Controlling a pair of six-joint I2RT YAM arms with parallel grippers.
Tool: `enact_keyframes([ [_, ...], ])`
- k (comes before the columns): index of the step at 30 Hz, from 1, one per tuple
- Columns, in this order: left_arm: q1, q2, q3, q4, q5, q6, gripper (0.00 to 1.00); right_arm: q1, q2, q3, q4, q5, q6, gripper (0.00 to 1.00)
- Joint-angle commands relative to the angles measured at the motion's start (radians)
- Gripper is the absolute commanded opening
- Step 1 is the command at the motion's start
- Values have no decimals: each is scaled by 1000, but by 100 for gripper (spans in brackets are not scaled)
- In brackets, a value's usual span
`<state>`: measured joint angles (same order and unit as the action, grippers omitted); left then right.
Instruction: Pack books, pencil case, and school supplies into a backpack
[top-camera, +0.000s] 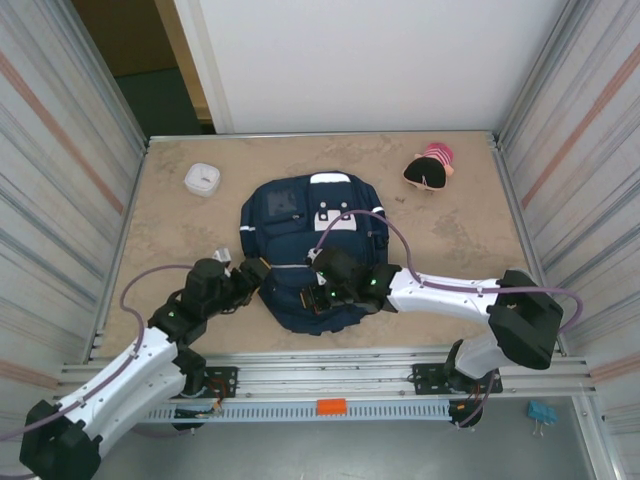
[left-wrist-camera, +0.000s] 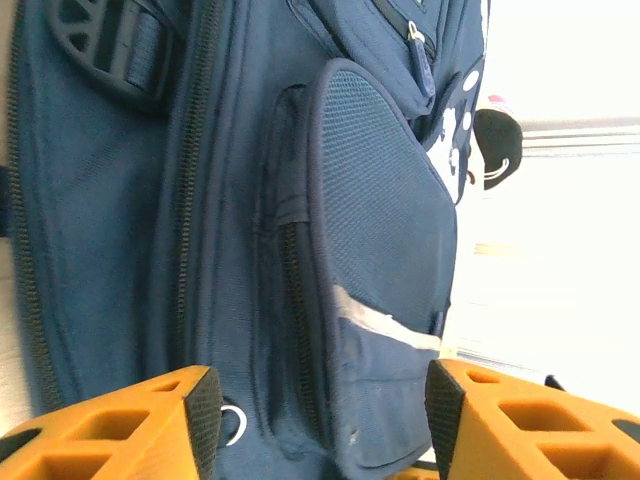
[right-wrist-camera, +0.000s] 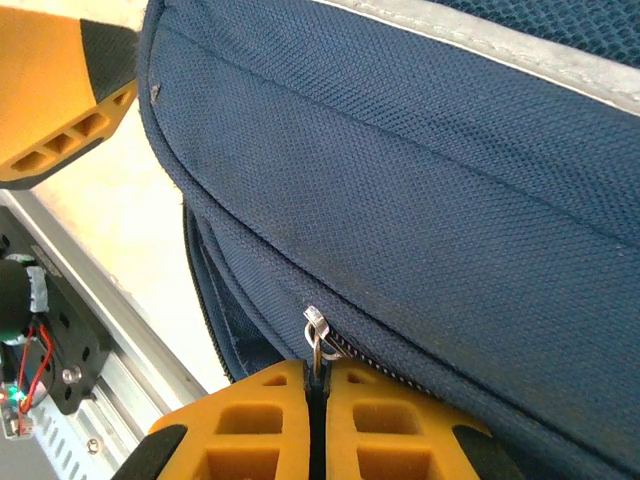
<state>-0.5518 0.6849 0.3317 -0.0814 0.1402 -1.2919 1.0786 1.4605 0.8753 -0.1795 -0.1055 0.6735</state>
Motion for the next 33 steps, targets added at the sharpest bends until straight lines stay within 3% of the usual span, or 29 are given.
enact_keyframes([
  [1, -12, 39, -3, 102, 28, -67, 57, 18, 12, 46, 46, -41, -8, 0],
  [8, -44, 144, 22, 161, 24, -75, 51, 18, 21, 54, 45, -49, -15, 0],
  [11, -49, 194, 30, 194, 29, -79, 45, 18, 18, 53, 40, -51, -18, 0],
  [18, -36, 195, 38, 113, -14, -67, 0, -8, -30, 42, -54, -11, -51, 0],
  [27, 145, 49, 59, -147, -8, 99, 0, -168, -178, -61, -198, -13, -107, 0],
  [33, 235, 59, 105, -222, 25, 205, 0, -286, -240, -100, -256, -23, -159, 0],
])
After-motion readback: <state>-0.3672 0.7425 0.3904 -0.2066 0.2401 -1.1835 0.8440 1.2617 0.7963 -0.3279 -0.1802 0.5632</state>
